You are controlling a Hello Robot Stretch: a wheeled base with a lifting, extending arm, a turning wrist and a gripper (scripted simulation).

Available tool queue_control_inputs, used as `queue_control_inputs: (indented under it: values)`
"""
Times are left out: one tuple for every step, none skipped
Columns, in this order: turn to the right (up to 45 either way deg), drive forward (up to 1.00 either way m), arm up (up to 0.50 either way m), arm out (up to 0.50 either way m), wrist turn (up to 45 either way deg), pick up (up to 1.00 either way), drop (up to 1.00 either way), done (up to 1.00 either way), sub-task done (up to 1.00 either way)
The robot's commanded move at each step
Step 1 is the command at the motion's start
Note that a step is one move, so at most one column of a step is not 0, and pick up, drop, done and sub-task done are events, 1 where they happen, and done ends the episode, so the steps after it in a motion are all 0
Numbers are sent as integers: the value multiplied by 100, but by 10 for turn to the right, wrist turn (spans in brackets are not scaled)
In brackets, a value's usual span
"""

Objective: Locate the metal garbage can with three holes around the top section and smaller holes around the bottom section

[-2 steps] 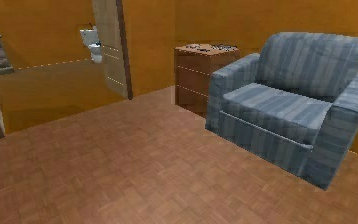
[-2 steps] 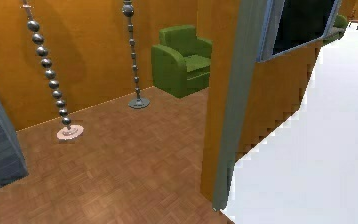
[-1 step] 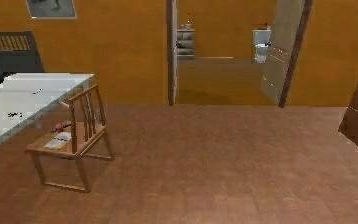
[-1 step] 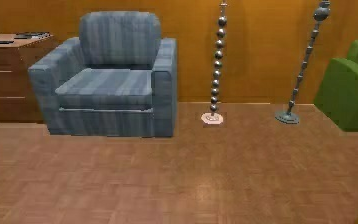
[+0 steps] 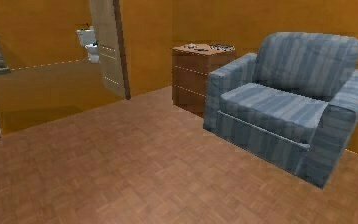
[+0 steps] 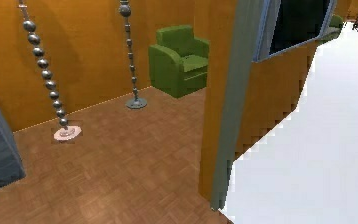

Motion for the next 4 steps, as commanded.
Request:
queue_control_inputs:
  values:
    - [450, 0, 0, 0, 0, 0, 0, 0, 0]
    - [0, 25, 0, 0, 0, 0, 0, 0, 0]
    - [-450, 0, 0, 0, 0, 0, 0, 0, 0]
    - [-360, 0, 0, 0, 0, 0, 0, 0, 0]
